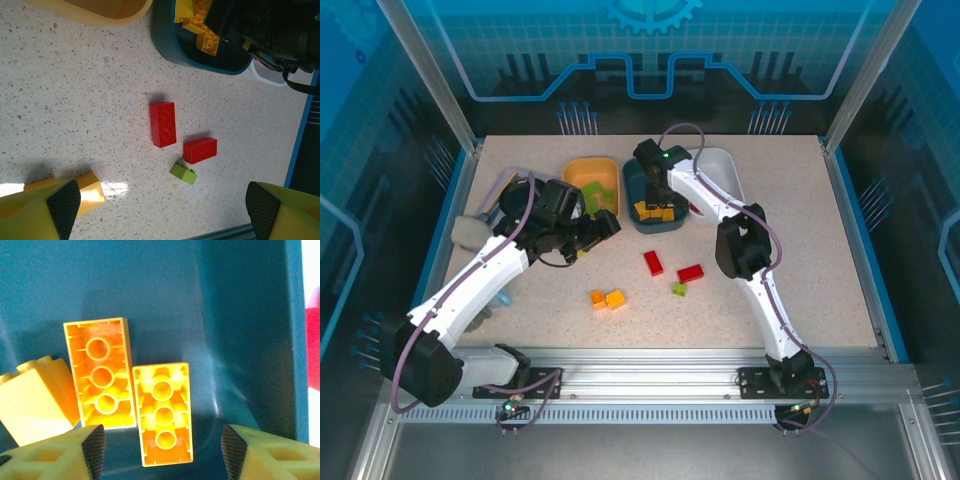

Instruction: Sort the legos into containers by color

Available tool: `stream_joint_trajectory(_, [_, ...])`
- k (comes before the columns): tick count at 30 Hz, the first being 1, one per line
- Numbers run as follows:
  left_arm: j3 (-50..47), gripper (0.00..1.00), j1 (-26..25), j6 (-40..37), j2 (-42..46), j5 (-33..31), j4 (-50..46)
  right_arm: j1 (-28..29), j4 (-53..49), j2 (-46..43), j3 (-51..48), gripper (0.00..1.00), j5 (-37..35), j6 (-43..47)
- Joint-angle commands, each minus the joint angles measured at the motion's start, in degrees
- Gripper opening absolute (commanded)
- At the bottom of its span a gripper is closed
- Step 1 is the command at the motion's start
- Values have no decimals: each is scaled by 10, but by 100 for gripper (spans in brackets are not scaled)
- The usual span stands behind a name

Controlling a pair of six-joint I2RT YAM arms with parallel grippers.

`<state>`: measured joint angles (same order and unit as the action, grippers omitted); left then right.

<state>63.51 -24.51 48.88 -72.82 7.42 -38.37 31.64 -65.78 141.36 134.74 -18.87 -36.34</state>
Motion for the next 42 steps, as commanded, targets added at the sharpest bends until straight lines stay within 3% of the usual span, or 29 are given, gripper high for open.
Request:
stream_joint_trajectory(1, [10, 90, -4, -20, 8, 8, -17, 18, 0, -39, 38, 66, 0, 16])
stream_joint_trajectory(7, [18, 89, -8, -37, 8, 13, -38, 54, 38, -155, 3, 64, -34, 47])
stream_joint_trajectory(10, [30, 89, -18, -55, -12, 27, -50, 67, 126, -291, -157, 64, -40, 52])
stream_joint_trajectory(15, [65, 87, -82, -92, -82, 20, -66, 69, 296, -542, -519, 65, 35, 49])
stream_joint_trajectory(19, [91, 86, -158, -108, -153, -12, -65, 73, 312, -724, -709, 68, 105, 42])
stream_joint_trajectory(23, [106, 84, -215, -99, -218, -36, -43, 56, 254, -899, -835, 72, 179, 3])
stream_joint_trajectory(29, [180, 84, -278, -123, -326, -62, -51, 45, 126, -1041, -897, 77, 228, -36])
stream_joint_trajectory(42, [289, 80, -307, -128, -456, -127, -105, 44, 119, -1126, -897, 78, 243, -62])
